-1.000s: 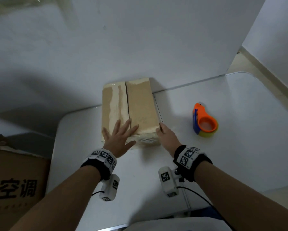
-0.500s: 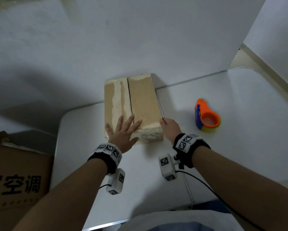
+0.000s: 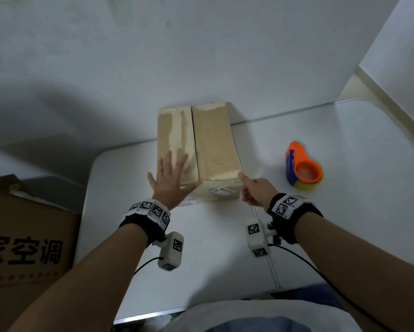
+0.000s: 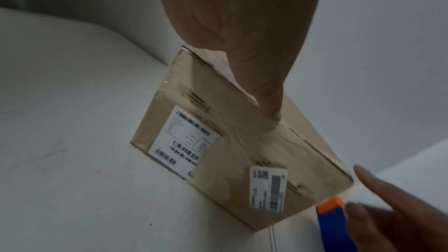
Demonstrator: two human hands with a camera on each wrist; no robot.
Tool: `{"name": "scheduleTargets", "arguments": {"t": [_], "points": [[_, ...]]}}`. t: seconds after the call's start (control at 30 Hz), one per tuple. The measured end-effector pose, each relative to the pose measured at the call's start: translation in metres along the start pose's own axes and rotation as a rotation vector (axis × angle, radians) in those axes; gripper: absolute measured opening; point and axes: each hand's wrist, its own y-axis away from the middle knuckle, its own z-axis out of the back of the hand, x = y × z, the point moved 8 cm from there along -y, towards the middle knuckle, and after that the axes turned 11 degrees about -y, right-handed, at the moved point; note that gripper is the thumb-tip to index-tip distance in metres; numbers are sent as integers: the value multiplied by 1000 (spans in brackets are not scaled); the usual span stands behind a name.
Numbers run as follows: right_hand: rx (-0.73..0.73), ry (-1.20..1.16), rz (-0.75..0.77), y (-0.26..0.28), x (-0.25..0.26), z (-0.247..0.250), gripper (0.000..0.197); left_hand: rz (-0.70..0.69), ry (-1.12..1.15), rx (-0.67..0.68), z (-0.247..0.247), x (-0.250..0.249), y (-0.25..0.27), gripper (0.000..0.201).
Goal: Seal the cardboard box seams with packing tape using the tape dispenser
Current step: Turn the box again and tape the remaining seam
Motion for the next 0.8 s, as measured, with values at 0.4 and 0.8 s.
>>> {"name": "scheduleTargets", "arguments": {"t": [0.4,0.8], "points": [[174,-302,-59,-7,-1,-33,44,160,469,-9,-22,36,-6,81],[171,-253,-30,-12,12,-4,30,145,494,-7,-27,38,-7,86]]}}
